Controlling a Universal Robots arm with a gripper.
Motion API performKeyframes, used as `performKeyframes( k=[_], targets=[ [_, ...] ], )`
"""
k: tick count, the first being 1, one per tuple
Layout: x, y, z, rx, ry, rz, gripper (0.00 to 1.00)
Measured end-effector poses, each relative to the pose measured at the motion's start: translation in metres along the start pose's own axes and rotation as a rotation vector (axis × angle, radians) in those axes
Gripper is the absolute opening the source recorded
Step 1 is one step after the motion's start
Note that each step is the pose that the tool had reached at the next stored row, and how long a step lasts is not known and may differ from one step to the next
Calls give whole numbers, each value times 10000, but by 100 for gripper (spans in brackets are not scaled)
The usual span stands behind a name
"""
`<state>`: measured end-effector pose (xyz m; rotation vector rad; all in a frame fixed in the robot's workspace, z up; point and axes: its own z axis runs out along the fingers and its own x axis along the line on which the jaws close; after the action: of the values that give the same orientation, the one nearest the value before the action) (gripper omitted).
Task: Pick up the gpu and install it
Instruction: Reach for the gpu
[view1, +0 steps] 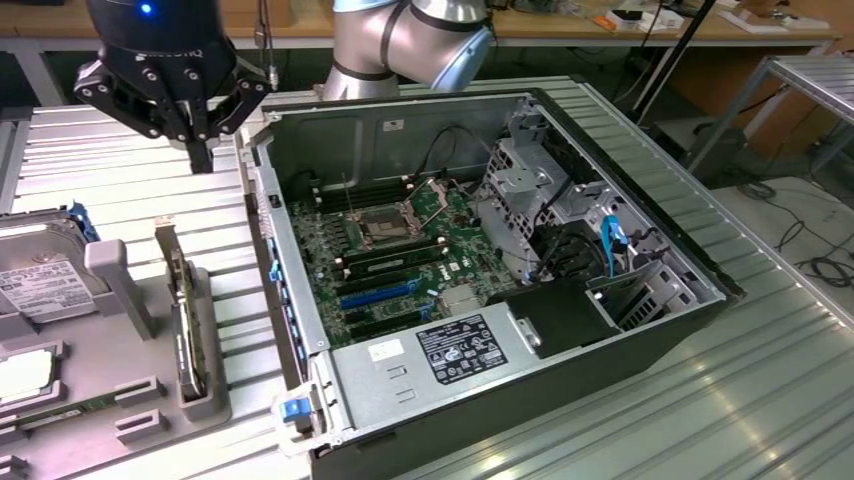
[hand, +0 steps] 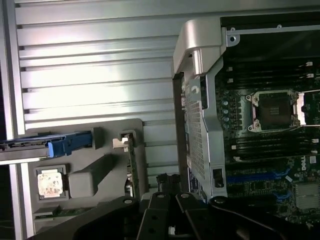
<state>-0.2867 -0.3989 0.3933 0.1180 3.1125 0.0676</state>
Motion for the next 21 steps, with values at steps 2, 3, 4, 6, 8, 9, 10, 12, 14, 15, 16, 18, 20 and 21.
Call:
performKeyframes(
  k=[2,3,4,6,8,9,10,12,14,15,16,18,20,21],
  targets=[
    [36,-3,-1,0,0,0,11],
    [49,-4,-1,0,0,0,11],
    [60,-5,-2,0,0,0,11],
    [85,-6,-2,0,0,0,11],
    [117,-9,-3,0,0,0,11],
    [134,-10,-4,0,1,0,11],
    [147,-11,-4,0,1,-1,11],
    [176,-13,-5,0,0,-1,11],
    [202,-15,-6,0,1,-1,11],
    [215,-16,-6,0,0,0,11],
    [226,-17,-6,0,0,0,11],
    [251,-19,-7,1,0,0,11],
    [302,-23,-8,0,0,0,11],
    [314,-24,-8,0,-1,0,11]
  ],
)
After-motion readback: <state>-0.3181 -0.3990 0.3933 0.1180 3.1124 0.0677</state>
